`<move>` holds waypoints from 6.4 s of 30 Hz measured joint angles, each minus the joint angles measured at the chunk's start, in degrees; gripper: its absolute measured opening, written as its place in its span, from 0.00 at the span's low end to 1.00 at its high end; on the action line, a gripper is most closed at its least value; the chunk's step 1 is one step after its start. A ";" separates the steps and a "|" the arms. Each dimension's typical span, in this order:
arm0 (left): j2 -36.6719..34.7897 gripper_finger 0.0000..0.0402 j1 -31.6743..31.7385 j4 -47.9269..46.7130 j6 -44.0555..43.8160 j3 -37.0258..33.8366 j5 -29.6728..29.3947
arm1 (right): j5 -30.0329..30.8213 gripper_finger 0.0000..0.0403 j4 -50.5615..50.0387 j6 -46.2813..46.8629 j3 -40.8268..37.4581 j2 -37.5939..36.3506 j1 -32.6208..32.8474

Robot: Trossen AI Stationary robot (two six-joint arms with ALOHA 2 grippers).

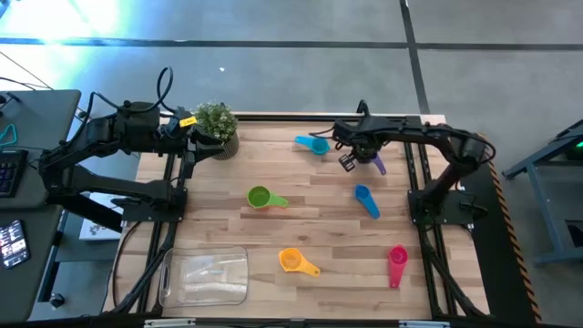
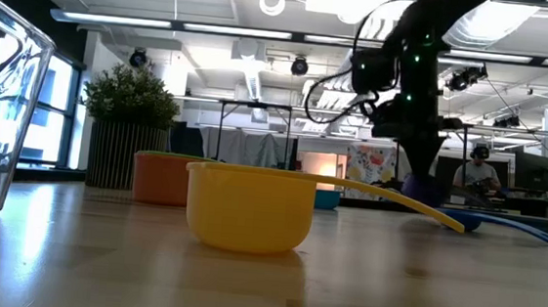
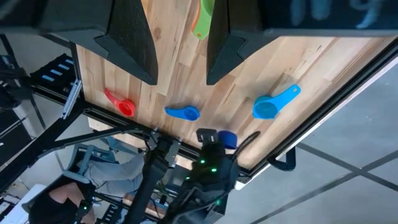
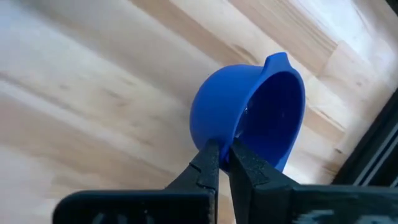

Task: Nest measuring cups in basket
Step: Stack the dark blue measuring cup on the green measuring cup

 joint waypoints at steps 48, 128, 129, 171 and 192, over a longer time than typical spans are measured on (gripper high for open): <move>2.31 0.32 -0.46 1.76 -25.24 -28.22 3.05 | 7.26 0.00 8.82 8.52 21.39 -11.54 20.29; 27.22 0.32 -6.38 20.69 -27.91 -25.46 5.10 | 3.60 0.00 11.90 8.02 23.25 -11.50 26.43; 26.15 0.32 -6.37 20.63 -27.07 -25.20 5.02 | 3.65 0.00 12.89 7.79 23.23 -11.50 26.91; -0.03 0.32 -2.57 17.17 -17.44 -24.26 4.41 | -2.96 0.00 -13.46 -2.63 69.57 30.69 34.20; -2.43 0.32 -2.59 16.74 -17.44 -24.24 4.24 | -2.22 0.00 -15.82 -6.53 68.24 39.07 35.12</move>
